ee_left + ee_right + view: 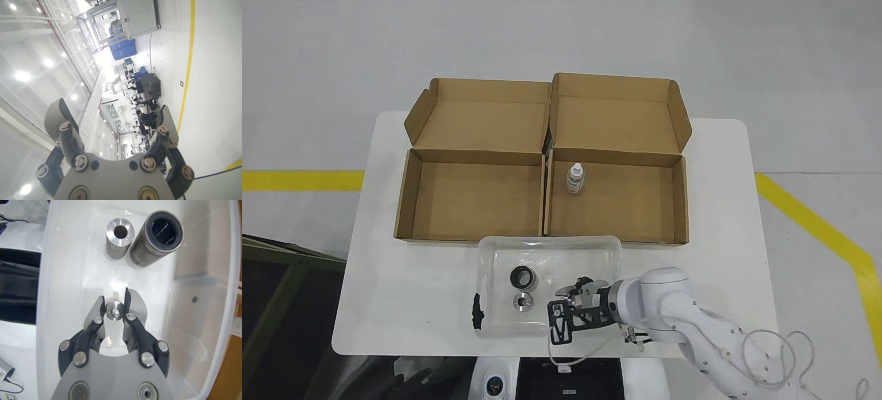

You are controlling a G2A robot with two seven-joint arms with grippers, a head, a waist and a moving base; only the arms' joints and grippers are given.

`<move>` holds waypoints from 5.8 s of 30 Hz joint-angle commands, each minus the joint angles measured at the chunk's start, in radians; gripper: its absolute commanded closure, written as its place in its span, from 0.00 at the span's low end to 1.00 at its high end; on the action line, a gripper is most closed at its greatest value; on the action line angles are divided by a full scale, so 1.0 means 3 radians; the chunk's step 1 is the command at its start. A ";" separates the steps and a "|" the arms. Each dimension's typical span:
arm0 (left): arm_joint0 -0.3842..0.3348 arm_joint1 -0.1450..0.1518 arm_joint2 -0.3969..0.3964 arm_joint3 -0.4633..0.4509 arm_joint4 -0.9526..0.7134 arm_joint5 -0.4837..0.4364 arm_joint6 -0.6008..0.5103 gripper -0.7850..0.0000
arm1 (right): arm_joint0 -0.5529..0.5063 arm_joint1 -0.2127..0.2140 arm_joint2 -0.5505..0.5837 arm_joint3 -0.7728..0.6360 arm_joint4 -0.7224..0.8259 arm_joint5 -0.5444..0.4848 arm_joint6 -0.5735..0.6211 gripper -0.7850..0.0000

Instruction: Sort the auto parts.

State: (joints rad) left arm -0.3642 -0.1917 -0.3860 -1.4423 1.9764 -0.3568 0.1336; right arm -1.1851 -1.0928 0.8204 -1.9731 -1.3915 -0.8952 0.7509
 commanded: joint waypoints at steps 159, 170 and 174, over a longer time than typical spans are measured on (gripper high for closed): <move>0.0000 0.0000 0.0000 0.0000 0.0000 0.0000 0.0000 0.00 | 0.0425 -0.0057 0.0024 0.0171 0.0214 0.0686 -0.1158 0.05; 0.0000 0.0000 0.0000 0.0000 0.0000 0.0000 0.0000 0.00 | 0.0611 -0.0175 -0.0331 0.0359 0.0218 0.0657 -0.1112 0.10; 0.0000 0.0000 0.0000 0.0000 0.0000 0.0000 0.0000 0.00 | 0.0664 -0.0216 -0.0438 0.0430 0.0200 0.0662 -0.1076 0.12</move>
State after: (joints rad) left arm -0.3642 -0.1917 -0.3860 -1.4423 1.9764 -0.3568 0.1336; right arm -0.9894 -1.1550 0.6956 -1.8498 -1.3300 -0.6976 0.4256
